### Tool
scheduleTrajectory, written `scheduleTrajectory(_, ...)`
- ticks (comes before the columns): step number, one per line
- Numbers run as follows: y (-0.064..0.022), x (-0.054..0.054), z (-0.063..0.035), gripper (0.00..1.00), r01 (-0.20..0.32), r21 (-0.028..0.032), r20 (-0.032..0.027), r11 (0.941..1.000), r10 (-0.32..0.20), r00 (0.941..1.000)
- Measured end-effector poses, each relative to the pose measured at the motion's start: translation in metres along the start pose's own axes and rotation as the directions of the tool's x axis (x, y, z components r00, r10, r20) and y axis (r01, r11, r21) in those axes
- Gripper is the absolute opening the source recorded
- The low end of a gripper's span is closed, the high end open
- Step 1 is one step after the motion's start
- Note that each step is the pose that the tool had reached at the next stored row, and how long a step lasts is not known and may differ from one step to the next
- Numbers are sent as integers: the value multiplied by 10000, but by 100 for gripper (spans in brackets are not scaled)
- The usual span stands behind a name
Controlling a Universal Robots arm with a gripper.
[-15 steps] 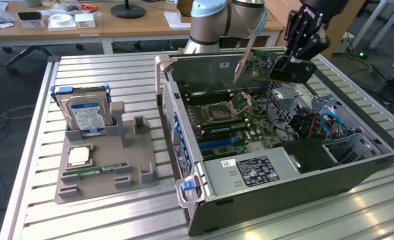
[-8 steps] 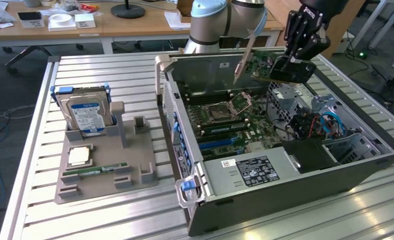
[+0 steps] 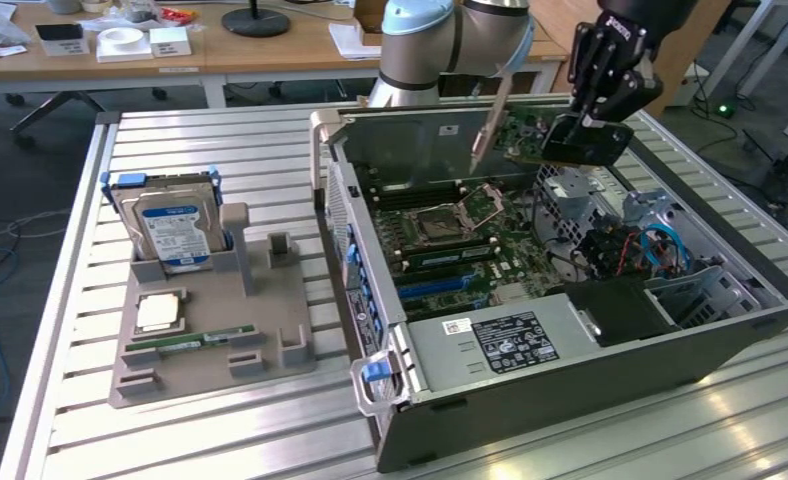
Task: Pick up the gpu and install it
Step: 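Insert the gpu into the slot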
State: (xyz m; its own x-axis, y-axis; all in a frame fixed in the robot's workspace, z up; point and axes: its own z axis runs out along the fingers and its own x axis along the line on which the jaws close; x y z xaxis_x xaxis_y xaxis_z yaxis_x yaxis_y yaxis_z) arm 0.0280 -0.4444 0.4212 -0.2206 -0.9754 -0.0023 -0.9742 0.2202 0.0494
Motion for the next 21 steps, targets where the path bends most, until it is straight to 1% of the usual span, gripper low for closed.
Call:
scheduleTrajectory(2, 0, 0, 6, 27, 136, 49, 4, 9999, -136, 9999)
scheduleTrajectory(4, -1, 0, 15, 27, 265, 112, 9, 9996, -265, 9996)
scheduleTrajectory(9, -2, 0, 44, 27, 573, 305, 30, 9979, -574, 9983)
scheduleTrajectory(14, -2, 0, 73, 27, 883, 493, 44, 9949, -886, 9961)
scheduleTrajectory(15, -3, 0, 74, 27, 943, 515, 42, 9942, -946, 9955)
scheduleTrajectory(16, -4, 0, 75, 27, 989, 524, 40, 9937, -992, 9951)
scheduleTrajectory(21, -2, 0, 76, 27, 1015, 526, 41, 9934, -1019, 9948)
